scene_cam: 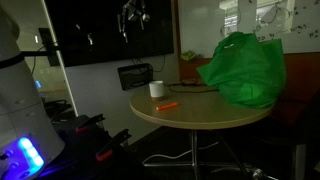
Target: Put the marker in the mug
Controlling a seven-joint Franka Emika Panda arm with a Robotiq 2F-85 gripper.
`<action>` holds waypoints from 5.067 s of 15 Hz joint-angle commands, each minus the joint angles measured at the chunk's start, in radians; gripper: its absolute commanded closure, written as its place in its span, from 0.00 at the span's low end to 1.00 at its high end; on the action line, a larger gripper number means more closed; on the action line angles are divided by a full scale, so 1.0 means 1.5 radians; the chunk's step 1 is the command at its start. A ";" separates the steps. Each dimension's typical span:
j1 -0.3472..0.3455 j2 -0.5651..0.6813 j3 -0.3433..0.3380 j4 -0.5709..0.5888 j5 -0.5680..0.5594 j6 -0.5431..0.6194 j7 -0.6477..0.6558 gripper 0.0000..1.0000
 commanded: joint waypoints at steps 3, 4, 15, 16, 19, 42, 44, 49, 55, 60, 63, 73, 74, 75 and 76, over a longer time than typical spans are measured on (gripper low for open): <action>0.012 0.000 -0.010 0.001 -0.006 -0.003 0.006 0.00; 0.012 0.000 -0.010 0.001 -0.006 -0.003 0.006 0.00; 0.038 0.185 -0.023 0.033 0.128 0.188 0.059 0.00; 0.045 0.222 -0.023 0.040 0.150 0.217 0.057 0.00; 0.063 0.350 -0.014 0.081 0.196 0.300 0.046 0.00; 0.118 0.829 -0.023 0.387 0.216 0.366 0.217 0.00; 0.121 0.839 -0.025 0.396 0.213 0.378 0.218 0.04; 0.137 0.858 -0.036 0.394 0.207 0.425 0.228 0.49; 0.152 0.840 -0.045 0.380 0.195 0.420 0.224 0.93; 0.119 0.767 -0.022 0.327 0.163 0.442 0.090 0.95; 0.083 0.696 0.008 0.283 0.170 0.452 -0.025 0.95; 0.047 0.590 0.057 0.235 0.219 0.428 -0.222 0.80; 0.047 0.595 0.057 0.237 0.218 0.429 -0.222 0.80; 0.046 0.598 0.057 0.237 0.218 0.429 -0.222 0.80; 0.046 0.598 0.057 0.238 0.218 0.429 -0.222 0.95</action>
